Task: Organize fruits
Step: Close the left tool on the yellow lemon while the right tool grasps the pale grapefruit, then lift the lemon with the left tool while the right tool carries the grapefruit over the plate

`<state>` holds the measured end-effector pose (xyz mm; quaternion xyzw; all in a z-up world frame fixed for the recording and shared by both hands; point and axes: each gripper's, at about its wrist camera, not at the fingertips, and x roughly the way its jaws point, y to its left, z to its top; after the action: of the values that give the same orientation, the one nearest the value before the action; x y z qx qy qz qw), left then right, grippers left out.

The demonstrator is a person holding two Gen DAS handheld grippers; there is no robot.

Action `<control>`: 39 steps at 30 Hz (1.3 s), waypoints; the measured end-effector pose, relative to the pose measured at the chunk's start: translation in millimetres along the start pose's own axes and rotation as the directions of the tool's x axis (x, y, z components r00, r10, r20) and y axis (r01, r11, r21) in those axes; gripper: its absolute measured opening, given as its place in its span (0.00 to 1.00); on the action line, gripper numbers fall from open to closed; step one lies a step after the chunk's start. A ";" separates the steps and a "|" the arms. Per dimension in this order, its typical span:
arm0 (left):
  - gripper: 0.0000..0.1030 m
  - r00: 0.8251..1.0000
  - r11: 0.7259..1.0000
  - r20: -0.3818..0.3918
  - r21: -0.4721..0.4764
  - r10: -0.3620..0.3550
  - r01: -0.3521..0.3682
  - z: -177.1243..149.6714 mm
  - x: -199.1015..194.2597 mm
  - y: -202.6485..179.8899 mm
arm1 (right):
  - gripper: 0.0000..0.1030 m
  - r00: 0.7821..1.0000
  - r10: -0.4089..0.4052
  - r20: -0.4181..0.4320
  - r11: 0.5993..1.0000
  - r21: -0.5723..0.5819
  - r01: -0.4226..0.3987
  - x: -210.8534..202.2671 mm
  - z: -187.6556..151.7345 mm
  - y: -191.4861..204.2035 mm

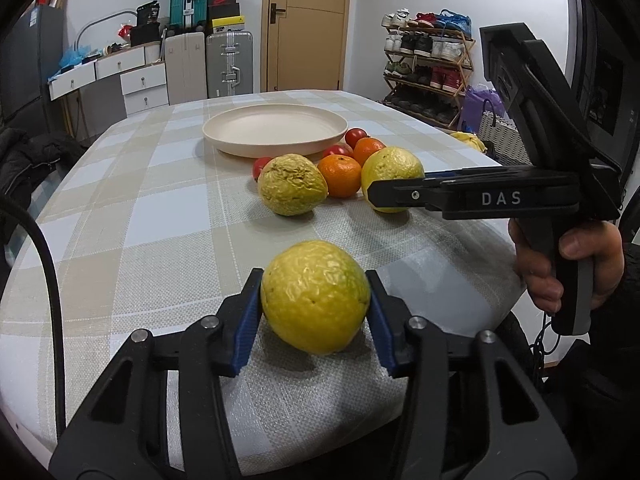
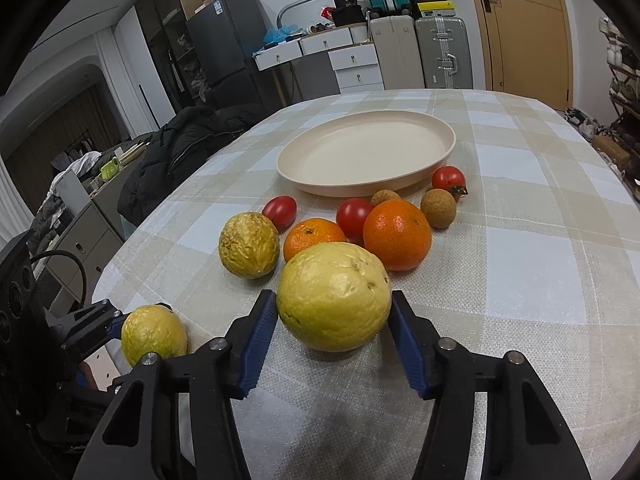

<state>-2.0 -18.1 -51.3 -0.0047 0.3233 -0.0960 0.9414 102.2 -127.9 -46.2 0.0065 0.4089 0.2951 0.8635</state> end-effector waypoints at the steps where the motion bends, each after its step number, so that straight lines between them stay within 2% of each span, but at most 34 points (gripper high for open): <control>1: 0.44 1.000 1.000 0.003 -0.002 0.005 -0.005 0.6 0.7 0.0 | 0.56 1.000 0.004 -0.001 1.000 0.003 -0.004 -0.4 -0.2 -0.6; 6: 0.44 1.000 1.000 0.012 -0.006 0.018 -0.018 7.7 0.5 2.9 | 0.55 0.999 0.038 0.005 0.999 0.011 -0.038 -5.2 -1.9 -2.6; 15: 0.44 0.997 0.998 0.065 -0.048 0.052 -0.049 33.2 -5.8 16.7 | 0.55 0.997 0.038 0.066 0.999 -0.023 -0.036 -22.3 2.0 2.8; 19: 0.44 0.994 0.997 0.094 -0.063 0.057 -0.051 48.2 -9.6 21.1 | 0.55 0.995 0.046 0.085 0.999 -0.004 -0.046 -27.9 5.8 -2.7; 39: 0.44 0.986 0.995 0.149 -0.070 0.077 -0.067 104.2 8.1 21.8 | 0.55 0.989 0.004 0.150 1.000 0.020 -0.007 -46.5 42.3 -27.4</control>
<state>71.7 -3.7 24.6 -0.0307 0.2539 -0.0508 0.9654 123.2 -164.7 7.7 0.0385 0.3458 0.2920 0.8909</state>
